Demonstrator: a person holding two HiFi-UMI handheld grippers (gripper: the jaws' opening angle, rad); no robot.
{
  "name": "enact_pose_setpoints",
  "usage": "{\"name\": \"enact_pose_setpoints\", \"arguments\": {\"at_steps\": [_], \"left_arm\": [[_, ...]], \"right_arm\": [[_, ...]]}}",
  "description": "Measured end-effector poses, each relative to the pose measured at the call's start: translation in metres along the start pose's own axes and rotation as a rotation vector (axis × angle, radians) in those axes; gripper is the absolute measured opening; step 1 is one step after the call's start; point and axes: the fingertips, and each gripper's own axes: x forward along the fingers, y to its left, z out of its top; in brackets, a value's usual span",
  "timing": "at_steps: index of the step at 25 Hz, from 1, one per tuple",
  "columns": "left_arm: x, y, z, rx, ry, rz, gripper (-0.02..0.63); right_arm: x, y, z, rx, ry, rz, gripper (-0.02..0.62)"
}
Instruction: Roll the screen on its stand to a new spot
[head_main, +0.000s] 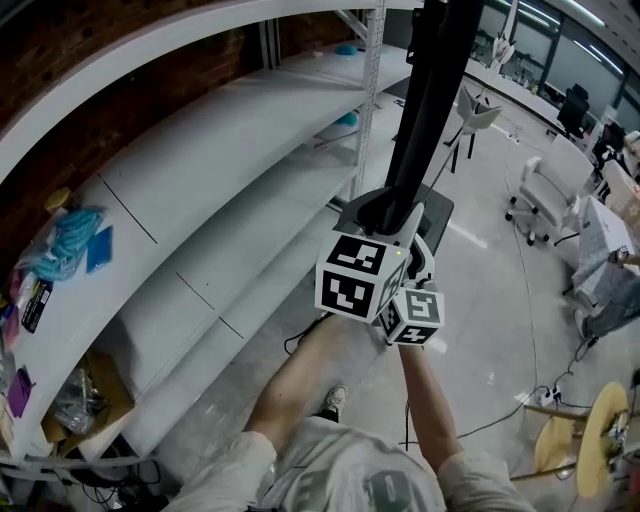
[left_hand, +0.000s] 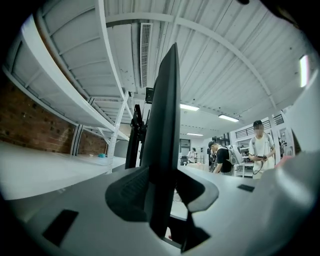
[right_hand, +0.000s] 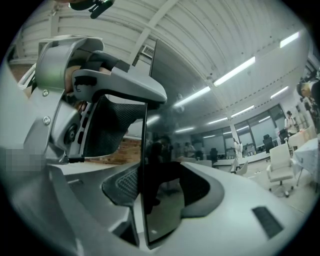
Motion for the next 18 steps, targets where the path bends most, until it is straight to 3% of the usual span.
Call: {"name": "enact_pose_setpoints", "arguments": {"at_steps": [18], "left_arm": [[-0.110, -0.108, -0.004, 0.011, -0.012, 0.064, 0.166]], "right_arm": [[-0.146, 0.041, 0.025, 0.010, -0.003, 0.077, 0.219]]}}
